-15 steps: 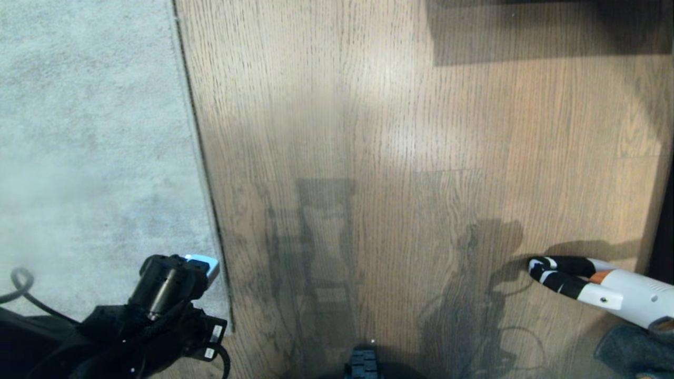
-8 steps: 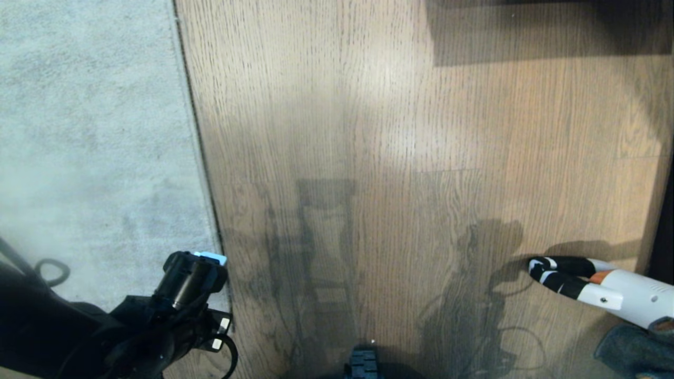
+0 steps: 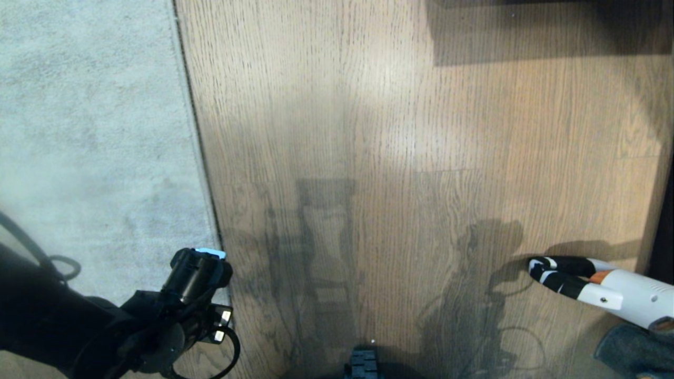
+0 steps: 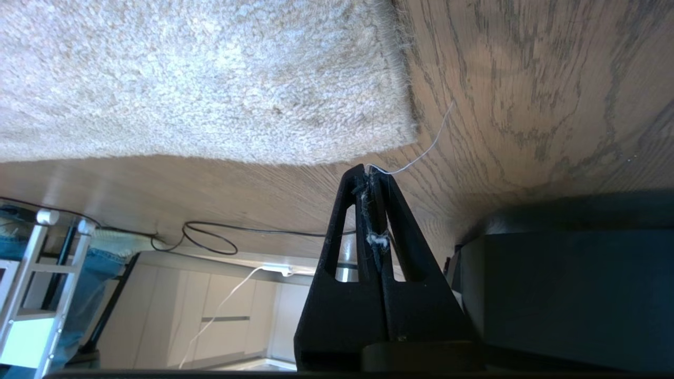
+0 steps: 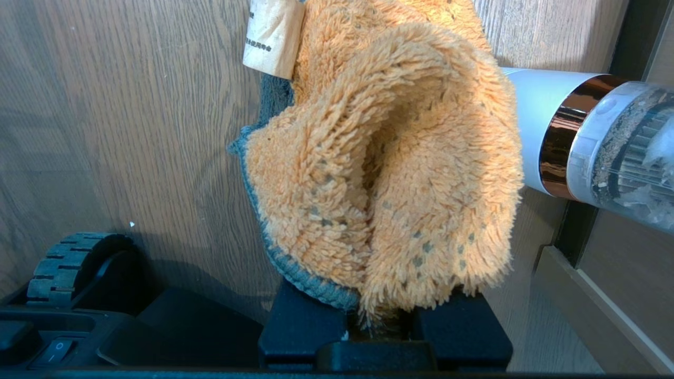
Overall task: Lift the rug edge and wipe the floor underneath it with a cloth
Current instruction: Lift up the carpet
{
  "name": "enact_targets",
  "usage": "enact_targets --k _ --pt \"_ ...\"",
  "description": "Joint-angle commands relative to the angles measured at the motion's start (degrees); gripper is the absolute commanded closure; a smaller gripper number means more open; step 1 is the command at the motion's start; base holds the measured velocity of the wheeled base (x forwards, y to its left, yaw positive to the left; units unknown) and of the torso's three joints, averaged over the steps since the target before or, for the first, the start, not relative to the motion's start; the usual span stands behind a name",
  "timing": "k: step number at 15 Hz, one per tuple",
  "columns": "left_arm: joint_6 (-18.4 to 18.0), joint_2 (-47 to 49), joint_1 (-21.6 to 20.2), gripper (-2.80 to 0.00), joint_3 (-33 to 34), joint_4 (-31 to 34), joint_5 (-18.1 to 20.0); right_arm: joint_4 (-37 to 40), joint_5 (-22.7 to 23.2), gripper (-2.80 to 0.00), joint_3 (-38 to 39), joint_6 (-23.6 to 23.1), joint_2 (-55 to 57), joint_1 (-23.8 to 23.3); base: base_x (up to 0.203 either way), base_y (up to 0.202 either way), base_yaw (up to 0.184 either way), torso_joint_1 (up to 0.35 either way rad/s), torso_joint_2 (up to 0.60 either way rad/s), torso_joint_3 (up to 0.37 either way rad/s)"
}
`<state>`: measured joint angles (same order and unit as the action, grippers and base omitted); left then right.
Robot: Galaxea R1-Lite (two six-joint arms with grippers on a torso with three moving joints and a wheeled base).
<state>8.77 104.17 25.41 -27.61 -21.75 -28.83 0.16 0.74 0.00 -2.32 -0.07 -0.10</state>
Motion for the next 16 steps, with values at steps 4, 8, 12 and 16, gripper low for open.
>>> enact_targets --k 4,8,12,16 --pt "0.0 0.8 0.0 0.0 -0.6 -0.1 -0.3 0.0 0.0 0.0 0.0 -0.1 0.1 0.0 0.0 0.0 0.0 0.0 0.0 0.0" --pt "-0.2 3.1 0.1 -2.8 -3.3 -0.1 -0.5 0.0 0.0 0.0 0.0 -0.1 0.1 0.0 0.0 0.0 0.0 0.0 0.0 0.0" --pt "0.0 3.9 -0.1 -2.8 -4.2 -0.2 -0.5 0.0 0.0 0.0 0.0 -0.1 0.1 0.0 0.0 0.0 0.0 0.0 0.0 0.0" --pt "-2.1 4.6 -0.1 -2.8 -5.5 0.0 -5.0 0.0 0.0 0.0 0.0 -0.1 0.1 0.0 0.0 0.0 0.0 0.0 0.0 0.0"
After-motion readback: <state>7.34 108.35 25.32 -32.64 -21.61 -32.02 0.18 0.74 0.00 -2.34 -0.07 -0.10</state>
